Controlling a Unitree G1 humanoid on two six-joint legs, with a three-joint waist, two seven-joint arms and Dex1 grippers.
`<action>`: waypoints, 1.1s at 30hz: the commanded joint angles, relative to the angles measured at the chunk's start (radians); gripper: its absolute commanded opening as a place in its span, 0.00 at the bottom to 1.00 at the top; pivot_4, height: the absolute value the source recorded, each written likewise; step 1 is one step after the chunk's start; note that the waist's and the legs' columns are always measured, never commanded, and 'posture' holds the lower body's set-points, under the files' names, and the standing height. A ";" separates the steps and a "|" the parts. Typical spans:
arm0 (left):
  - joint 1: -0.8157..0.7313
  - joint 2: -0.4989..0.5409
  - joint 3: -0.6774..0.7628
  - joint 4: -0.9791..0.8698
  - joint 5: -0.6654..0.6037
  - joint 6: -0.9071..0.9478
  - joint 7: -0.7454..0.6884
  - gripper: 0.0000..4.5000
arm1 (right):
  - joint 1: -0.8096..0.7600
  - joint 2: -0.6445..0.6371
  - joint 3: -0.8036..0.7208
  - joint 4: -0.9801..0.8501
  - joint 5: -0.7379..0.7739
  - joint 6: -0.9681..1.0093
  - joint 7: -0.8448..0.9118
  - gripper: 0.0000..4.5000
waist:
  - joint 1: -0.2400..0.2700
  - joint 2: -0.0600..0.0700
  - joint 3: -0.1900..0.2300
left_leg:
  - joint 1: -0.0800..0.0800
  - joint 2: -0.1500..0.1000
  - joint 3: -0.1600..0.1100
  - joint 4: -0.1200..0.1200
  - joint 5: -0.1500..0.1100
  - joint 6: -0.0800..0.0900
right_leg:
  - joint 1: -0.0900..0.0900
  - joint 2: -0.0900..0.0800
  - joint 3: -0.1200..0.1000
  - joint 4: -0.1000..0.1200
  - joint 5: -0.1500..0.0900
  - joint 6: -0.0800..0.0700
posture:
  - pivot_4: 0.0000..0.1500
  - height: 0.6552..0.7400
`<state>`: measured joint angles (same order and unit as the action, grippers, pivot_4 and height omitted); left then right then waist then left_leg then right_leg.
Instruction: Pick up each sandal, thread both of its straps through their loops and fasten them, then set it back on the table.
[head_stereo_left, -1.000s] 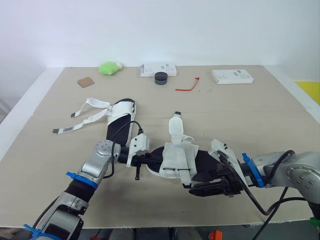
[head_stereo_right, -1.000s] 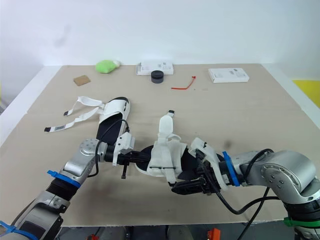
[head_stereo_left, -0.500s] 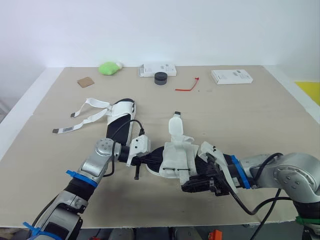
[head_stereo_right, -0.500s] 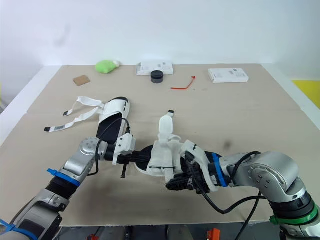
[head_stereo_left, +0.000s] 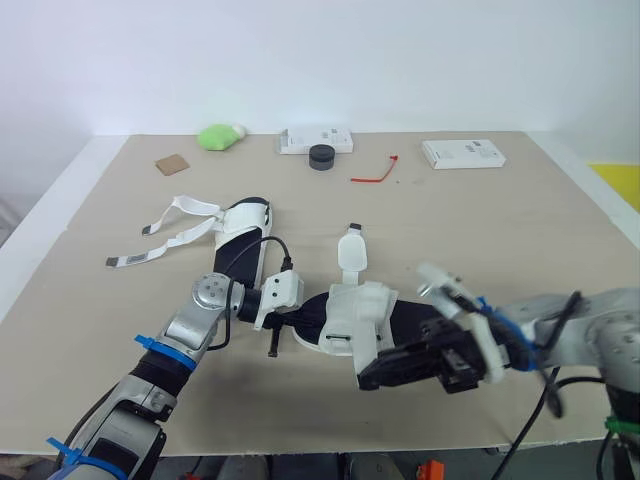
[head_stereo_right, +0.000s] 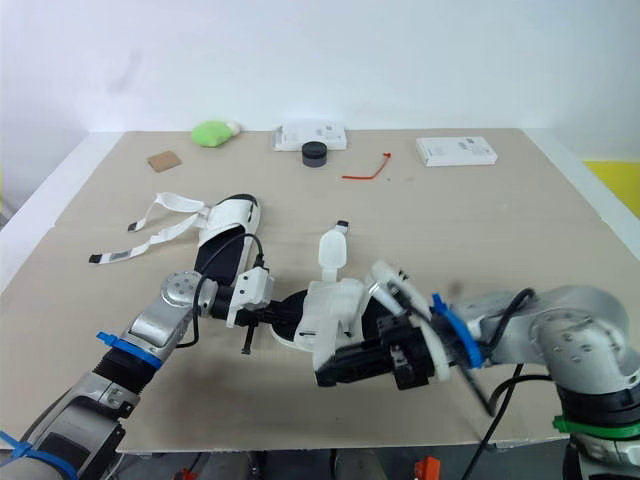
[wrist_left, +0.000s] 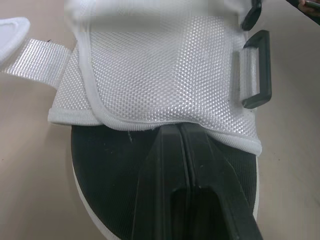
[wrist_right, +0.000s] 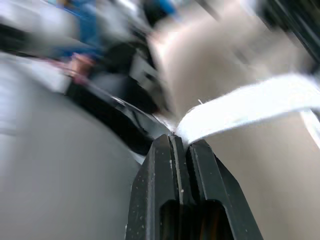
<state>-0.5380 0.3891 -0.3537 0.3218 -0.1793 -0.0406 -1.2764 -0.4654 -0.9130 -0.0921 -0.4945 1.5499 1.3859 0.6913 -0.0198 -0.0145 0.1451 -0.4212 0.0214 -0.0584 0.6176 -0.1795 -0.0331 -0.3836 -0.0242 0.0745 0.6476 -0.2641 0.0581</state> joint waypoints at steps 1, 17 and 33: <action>0.045 0.014 -0.070 0.104 0.096 0.037 0.004 0.00 | -0.088 -0.020 -0.023 0.080 0.212 -0.094 -0.096 0.02 | 0.000 -0.001 0.001 | 0.000 0.000 0.000 0.000 0.000 0.000 | 0.000 0.000 0.000 0.000 0.000 0.000 | 1.00 1.00; 0.048 0.009 -0.066 0.099 0.093 0.039 0.006 0.00 | -0.113 0.167 0.129 0.394 0.325 -0.270 -0.733 0.02 | 0.001 -0.001 0.000 | -0.002 0.001 0.001 0.000 0.001 0.001 | 0.000 0.000 0.000 0.000 0.001 -0.002 | 1.00 1.00; 0.046 0.015 -0.066 0.102 0.091 0.038 0.000 0.00 | -0.046 0.308 -0.025 0.503 0.422 -0.329 -0.941 0.02 | -0.001 -0.001 0.000 | -0.002 0.001 0.001 0.000 0.002 0.004 | 0.000 0.000 0.000 0.000 0.002 -0.003 | 1.00 1.00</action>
<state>-0.5434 0.3805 -0.3525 0.3345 -0.1794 -0.0432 -1.2742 -0.5099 -0.6094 -0.0542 0.0197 1.9570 1.0923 -0.2221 -0.0206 -0.0150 0.1453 -0.4236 0.0227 -0.0576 0.6176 -0.1771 -0.0292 -0.3839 -0.0243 0.0749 0.6475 -0.2617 0.0546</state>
